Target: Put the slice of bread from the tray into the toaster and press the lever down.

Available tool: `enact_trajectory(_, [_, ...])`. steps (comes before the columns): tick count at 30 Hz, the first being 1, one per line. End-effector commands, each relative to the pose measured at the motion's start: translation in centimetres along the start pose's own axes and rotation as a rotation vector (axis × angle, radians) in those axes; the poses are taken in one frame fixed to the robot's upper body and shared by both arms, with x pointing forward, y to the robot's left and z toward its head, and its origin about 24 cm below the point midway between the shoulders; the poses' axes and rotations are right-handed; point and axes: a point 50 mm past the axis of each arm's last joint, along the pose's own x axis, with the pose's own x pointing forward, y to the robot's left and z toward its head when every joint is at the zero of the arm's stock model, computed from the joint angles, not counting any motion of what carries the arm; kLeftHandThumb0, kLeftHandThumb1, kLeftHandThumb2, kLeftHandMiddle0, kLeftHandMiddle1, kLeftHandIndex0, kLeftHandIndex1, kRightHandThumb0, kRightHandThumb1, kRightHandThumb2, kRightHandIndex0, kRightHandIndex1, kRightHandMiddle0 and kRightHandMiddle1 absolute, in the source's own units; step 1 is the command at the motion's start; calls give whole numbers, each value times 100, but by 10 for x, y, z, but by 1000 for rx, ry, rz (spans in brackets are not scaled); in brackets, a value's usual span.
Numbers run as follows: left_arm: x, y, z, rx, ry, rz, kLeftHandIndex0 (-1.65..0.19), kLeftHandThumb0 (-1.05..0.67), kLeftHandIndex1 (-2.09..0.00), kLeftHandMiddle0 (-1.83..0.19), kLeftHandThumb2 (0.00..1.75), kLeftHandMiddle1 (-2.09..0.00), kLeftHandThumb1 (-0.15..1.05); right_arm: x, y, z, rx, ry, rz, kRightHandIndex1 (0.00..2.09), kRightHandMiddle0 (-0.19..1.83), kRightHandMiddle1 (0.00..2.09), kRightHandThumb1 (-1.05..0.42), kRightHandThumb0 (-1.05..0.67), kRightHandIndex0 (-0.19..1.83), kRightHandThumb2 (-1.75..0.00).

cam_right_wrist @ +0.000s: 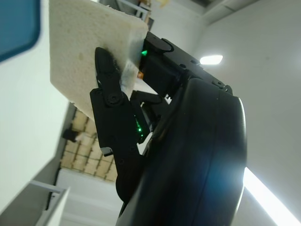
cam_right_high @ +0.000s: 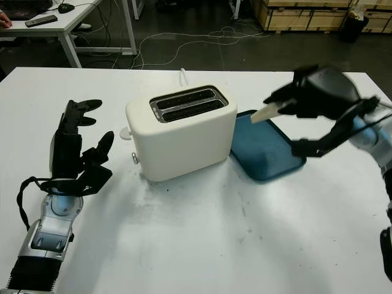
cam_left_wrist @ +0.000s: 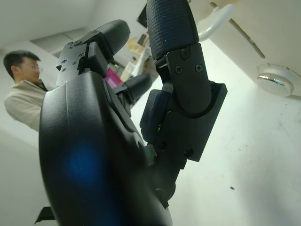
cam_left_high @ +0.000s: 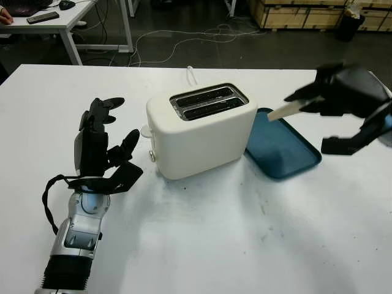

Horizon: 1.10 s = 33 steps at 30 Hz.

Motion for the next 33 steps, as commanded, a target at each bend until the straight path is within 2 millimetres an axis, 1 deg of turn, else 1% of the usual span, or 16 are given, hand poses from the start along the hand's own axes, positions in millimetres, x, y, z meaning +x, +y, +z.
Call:
enact_trajectory(1, [0,1,1,-5,-3,6,0,-95,-102,0,74,-143,92,4,-28,-4,-8,11,-45,81,111,1,-92,-12,89,-27])
enact_trajectory(2, [0,1,1,-2,-5,7,0,-95,-103,0,74,-143,92,7,-36,-4,-5,15,-48,69,111,0,-92,-13,95,-22])
enact_trajectory(3, [0,1,1,2,-7,9,0,-95,-103,0,74,-143,92,9,-44,-4,5,19,-49,67,111,1,-92,-15,99,-18])
enact_trajectory(4, [0,1,1,3,-7,9,0,-95,-103,0,74,-144,92,12,-51,-4,21,26,-45,71,112,1,-92,-17,99,-16])
enact_trajectory(5, [0,1,1,2,-6,8,0,-95,-103,0,74,-144,92,15,-58,-3,41,37,-34,90,112,0,-92,-22,92,-15])
enact_trajectory(6, [0,1,1,-6,-2,7,0,-95,-103,0,74,-143,92,18,-66,-2,72,34,-29,98,111,0,-92,-25,89,-15])
enact_trajectory(7, [0,1,0,-8,0,7,0,-95,-103,0,74,-143,92,20,-74,-1,93,19,-26,101,112,0,-92,-25,90,-13])
enact_trajectory(10, [0,1,1,5,2,7,0,-95,-104,0,75,-144,92,28,-93,3,112,-6,-1,100,115,1,-92,-28,96,-10])
enact_trajectory(12, [0,1,1,5,1,5,0,-95,-104,0,75,-145,92,36,-105,6,152,-18,30,99,116,2,-92,-27,98,-10])
enact_trajectory(15, [0,1,1,2,2,5,0,-94,-104,0,75,-145,92,44,-118,12,167,-59,42,93,119,2,-92,-32,105,-5])
enact_trajectory(18, [-1,2,1,4,0,6,0,-95,-103,0,74,-143,92,56,-127,20,160,-73,65,93,120,2,-90,-35,113,-2])
enact_trajectory(24, [0,2,2,9,0,10,0,-95,-105,0,74,-145,92,76,-140,41,217,-112,159,91,128,4,-88,-31,121,0])
enact_trajectory(27, [0,2,2,1,-3,10,0,-94,-105,0,74,-145,92,84,-138,53,265,-159,206,89,125,2,-88,-28,120,0])
enact_trajectory(29, [0,2,2,-4,-2,10,0,-94,-105,0,74,-145,92,90,-136,61,259,-175,231,84,121,1,-87,-27,121,0])
enact_trajectory(33, [0,2,2,2,0,16,0,-94,-104,0,73,-145,92,101,-127,76,250,-208,281,78,124,3,-88,-30,121,-1])
